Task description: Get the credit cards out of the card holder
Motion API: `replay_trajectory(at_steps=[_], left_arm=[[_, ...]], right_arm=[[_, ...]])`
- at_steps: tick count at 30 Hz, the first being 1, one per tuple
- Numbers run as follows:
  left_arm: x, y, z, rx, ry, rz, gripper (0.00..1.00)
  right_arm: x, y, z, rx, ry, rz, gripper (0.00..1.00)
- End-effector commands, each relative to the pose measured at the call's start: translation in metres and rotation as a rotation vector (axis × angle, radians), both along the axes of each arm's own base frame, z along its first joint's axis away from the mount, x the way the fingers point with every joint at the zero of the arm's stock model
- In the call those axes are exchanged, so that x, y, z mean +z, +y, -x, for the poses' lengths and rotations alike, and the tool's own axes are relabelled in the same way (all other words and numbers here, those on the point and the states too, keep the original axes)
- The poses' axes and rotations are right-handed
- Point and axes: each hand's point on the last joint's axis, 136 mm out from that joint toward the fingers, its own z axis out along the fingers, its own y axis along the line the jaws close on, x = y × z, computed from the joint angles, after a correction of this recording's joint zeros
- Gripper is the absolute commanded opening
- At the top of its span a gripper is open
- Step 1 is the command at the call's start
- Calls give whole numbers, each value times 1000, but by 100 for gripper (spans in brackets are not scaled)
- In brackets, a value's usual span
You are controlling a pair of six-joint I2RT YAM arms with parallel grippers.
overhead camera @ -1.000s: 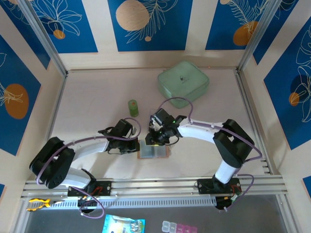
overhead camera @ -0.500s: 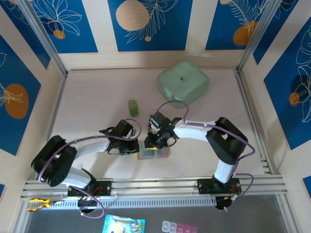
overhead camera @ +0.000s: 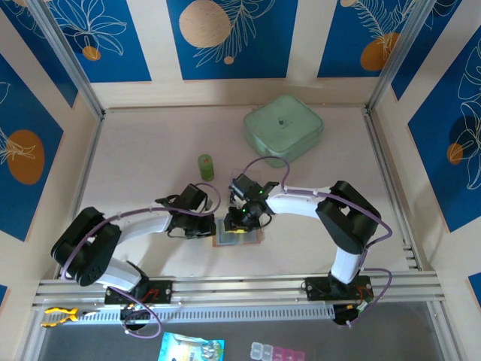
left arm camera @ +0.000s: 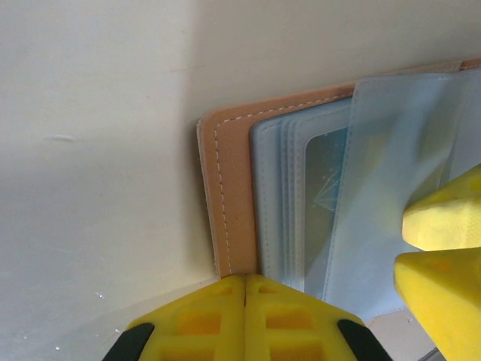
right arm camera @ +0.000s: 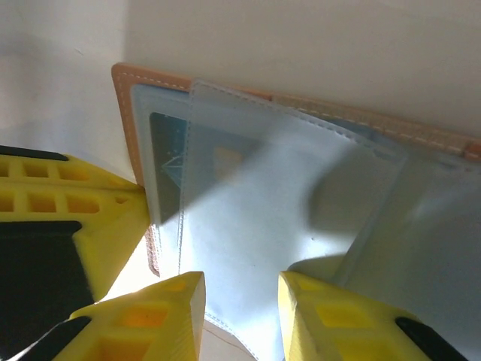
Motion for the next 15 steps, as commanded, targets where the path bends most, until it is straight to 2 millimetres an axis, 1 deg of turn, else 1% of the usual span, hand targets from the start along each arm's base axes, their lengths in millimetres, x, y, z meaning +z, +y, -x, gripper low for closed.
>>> replay_trajectory(at_steps=[1,9,15], left_arm=[[-8,11,3,-1,27,-61,0],[5,9,-2,2,-7,-48,0],[20,4,-7,16,-35,-5,1]], right_arm=[[4,-10,1,-3,-7,30,33],[5,-15,2,-6,-6,26,32],[4,-17,3,-9,0,13,28]])
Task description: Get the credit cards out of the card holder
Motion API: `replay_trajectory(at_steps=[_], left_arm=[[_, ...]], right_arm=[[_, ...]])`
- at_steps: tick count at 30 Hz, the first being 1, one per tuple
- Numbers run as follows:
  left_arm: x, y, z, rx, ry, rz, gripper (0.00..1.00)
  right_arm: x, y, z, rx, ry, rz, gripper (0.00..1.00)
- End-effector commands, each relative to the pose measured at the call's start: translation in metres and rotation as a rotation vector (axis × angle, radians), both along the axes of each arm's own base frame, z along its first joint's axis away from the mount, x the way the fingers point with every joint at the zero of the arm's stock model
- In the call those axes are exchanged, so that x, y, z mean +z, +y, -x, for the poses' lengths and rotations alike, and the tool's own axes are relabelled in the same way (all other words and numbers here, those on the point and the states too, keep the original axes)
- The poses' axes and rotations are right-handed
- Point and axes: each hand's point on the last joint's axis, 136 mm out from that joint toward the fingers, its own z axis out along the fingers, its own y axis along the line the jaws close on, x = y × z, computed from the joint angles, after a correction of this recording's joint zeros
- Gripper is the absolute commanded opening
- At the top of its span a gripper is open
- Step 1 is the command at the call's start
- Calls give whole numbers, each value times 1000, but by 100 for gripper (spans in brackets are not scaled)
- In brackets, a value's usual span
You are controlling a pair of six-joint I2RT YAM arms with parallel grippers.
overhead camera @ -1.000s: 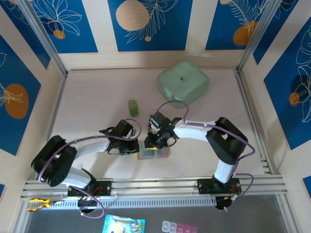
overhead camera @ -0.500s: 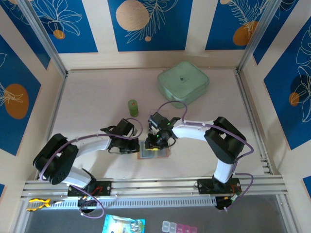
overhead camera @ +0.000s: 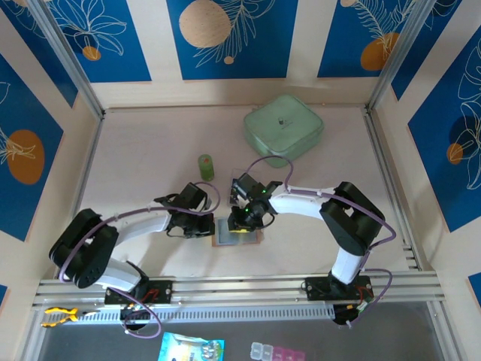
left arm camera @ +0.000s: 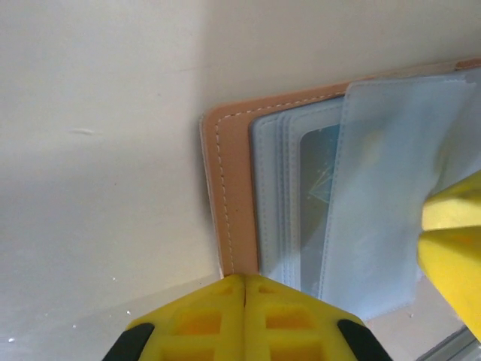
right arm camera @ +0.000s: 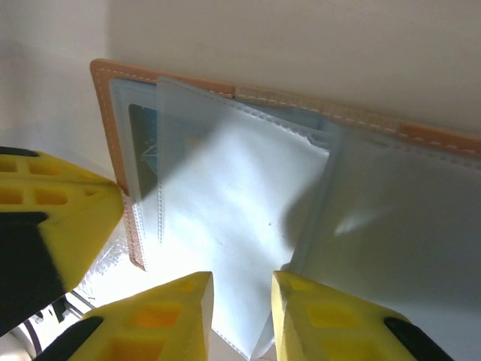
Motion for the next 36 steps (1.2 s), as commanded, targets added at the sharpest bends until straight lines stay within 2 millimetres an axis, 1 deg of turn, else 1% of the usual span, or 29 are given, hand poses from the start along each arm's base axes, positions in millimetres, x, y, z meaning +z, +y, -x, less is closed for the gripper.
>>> replay_trajectory(at_steps=[1,10,16,19,22,30,36], left_arm=[[16,-1,-7,15,-30,21,1],[29,-17,-9,31,-36,115,5],[37,-32,-11,30,-44,183,15],[38,-39,-11,30,-43,204,19],[34,-45,-10,23,-29,215,23],[25,-53,-8,13,-9,210,23],[27,-57,-9,7,-9,213,22]], right_arm=[[3,-7,4,5,5,-4,27],[-2,-10,6,-3,15,-9,25],[-5,-11,7,-8,21,-11,24],[-7,-12,7,-10,25,-12,24],[-6,-11,8,-9,26,-17,23],[-4,-11,8,-9,24,-23,23],[1,-11,7,-11,15,-26,23]])
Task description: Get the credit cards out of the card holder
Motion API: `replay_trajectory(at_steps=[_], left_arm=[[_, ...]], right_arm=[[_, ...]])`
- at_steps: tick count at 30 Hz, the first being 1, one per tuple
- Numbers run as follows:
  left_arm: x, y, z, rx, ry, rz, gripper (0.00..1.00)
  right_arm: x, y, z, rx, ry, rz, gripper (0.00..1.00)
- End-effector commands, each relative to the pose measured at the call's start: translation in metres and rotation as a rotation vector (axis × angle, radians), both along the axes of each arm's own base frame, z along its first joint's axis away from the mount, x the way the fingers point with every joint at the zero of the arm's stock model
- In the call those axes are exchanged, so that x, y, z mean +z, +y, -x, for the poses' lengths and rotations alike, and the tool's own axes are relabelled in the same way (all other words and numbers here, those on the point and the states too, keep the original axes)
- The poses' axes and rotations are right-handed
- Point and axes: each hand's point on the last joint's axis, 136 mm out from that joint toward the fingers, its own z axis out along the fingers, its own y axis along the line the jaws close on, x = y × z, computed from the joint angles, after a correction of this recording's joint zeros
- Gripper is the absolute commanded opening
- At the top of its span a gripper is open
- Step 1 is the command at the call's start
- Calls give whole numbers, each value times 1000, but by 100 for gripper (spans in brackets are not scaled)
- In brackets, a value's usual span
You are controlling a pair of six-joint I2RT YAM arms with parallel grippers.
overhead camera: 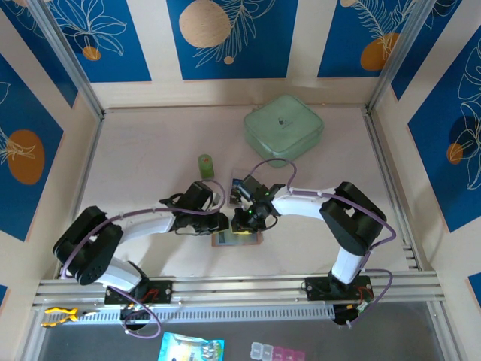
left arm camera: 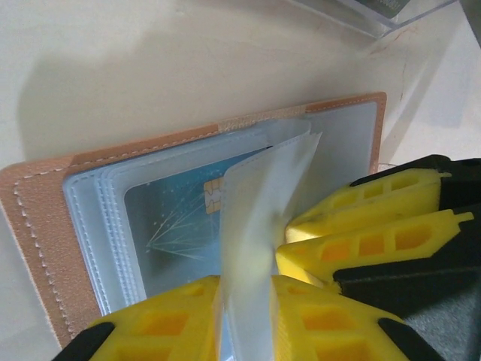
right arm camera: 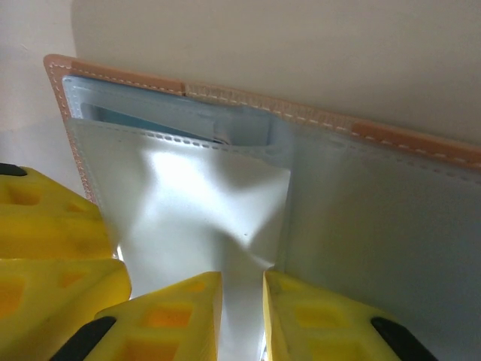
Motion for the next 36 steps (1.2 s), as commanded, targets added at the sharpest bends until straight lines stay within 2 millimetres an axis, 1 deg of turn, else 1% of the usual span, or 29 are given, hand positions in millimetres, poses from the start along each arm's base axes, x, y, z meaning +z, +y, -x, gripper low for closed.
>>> replay_trajectory(at_steps=[1,10,15,20,29,33,36], left_arm=[[10,-10,-2,-14,-4,34,22],[21,-16,-4,-22,-17,41,21],[26,-23,-6,-31,-23,43,21],[27,-33,-6,-51,-19,42,22],[27,-61,-11,-90,-21,53,22],[25,-73,-14,-110,-15,54,26],[24,-78,-16,-119,-12,55,29]], right_arm=[[10,-5,4,0,0,-15,23],[31,-13,-1,-15,-49,-25,26],[38,-22,-4,-32,-68,-35,26],[44,-31,-6,-49,-84,-46,26],[59,-49,-8,-84,-118,-62,26],[64,-56,-8,-97,-127,-65,26],[66,-59,-7,-102,-133,-64,27]])
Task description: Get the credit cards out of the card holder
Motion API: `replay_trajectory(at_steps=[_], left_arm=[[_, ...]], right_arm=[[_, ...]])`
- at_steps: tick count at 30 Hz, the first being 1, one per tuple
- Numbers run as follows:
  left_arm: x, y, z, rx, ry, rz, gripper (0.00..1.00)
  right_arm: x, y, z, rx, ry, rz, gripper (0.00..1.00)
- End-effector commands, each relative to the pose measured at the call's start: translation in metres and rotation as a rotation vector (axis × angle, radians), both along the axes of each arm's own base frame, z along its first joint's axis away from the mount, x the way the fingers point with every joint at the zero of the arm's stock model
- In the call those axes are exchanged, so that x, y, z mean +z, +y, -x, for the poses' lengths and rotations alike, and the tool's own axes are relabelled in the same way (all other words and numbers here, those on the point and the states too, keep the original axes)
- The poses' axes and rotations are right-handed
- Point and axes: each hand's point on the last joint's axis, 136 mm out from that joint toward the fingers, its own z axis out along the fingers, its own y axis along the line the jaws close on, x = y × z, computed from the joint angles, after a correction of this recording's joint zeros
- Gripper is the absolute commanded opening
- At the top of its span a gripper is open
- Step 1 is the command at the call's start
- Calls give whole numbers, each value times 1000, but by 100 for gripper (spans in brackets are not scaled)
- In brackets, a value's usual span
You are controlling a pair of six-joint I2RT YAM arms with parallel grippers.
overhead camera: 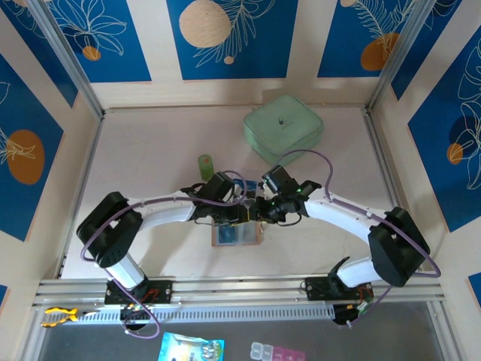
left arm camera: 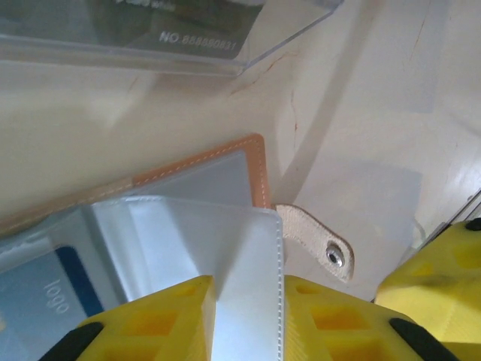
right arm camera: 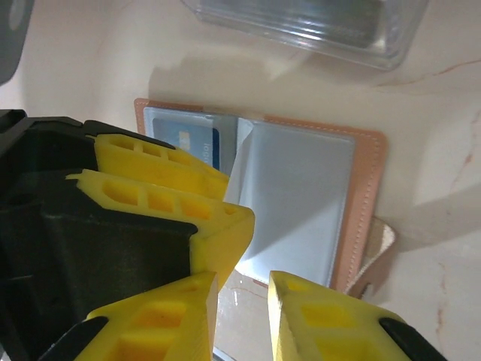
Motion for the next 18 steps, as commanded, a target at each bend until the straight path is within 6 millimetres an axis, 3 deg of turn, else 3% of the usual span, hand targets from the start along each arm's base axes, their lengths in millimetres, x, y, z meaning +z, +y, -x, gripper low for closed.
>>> replay_trajectory(at_steps=[1,18], left_arm=[[6,-13,0,-32,2,26,30],[11,-20,-5,-63,-19,22,43]], right_arm=[[2,-5,8,14,5,2,27],[12,-5,5,14,-8,3,27]])
